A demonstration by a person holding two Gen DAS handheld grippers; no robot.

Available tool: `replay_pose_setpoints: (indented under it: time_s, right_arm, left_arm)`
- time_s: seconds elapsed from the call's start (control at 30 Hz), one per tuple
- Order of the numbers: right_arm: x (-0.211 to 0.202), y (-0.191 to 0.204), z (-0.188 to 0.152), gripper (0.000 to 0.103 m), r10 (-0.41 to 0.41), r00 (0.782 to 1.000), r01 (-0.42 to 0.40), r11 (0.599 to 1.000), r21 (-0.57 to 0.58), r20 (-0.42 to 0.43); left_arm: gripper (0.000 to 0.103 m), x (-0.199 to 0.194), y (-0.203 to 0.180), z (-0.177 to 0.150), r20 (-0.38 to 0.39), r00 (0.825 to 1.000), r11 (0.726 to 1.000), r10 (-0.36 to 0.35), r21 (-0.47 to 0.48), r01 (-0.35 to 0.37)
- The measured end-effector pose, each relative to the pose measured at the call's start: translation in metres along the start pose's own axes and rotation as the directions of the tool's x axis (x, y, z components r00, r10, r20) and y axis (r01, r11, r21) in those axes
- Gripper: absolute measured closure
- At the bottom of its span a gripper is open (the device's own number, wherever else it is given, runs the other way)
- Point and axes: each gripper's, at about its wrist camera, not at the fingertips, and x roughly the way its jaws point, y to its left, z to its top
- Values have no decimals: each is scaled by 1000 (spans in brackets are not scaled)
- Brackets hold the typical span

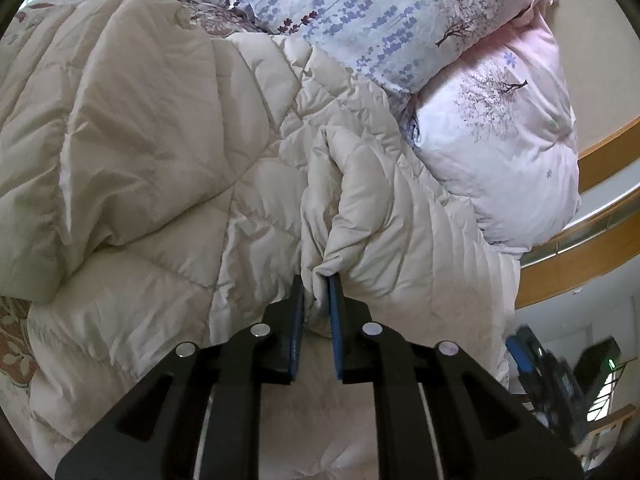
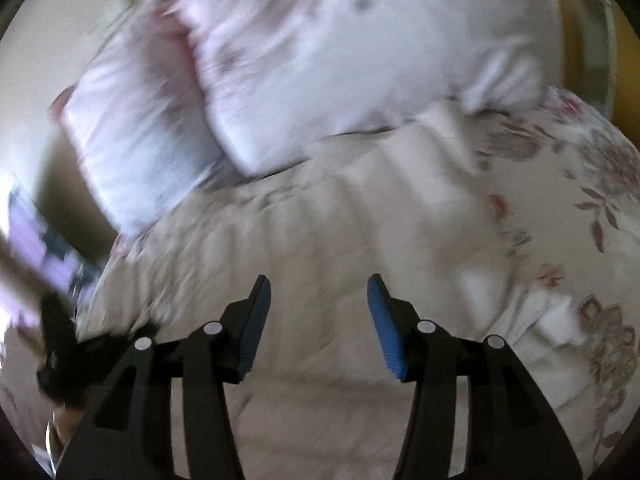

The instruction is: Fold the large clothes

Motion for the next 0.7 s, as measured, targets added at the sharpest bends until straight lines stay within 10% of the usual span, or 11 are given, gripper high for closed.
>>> replay_pose_setpoints:
  time_s: [0.13,0.27,0.43,0.6,0.7]
  right_arm:
    - [28,-72,28,59,-152,987,159,972,171,-52]
    - [3,-119,35,59,26,1000,-21,927,375,-8]
    - [-2,-114,39,55,31,999,-31,955,295,5]
    - [31,-98,29,56,-133,984,157,963,219,-121]
    - [12,-61,29,54,-144,989,146,982,123,-32]
  left_arm:
    - [87,4,-5,-1,-18,1000,1000,-14,17,14]
    - [84,5,-11,-3,-17,1000,998,-2,56,3]
    - [83,8,-11,-4,-21,1000,998,-3,55,4]
    - [79,0,-10,-5,-32,999,999,-17,51,19]
    - [55,-23,-9,-6,-3,1000,997,-20,73,21]
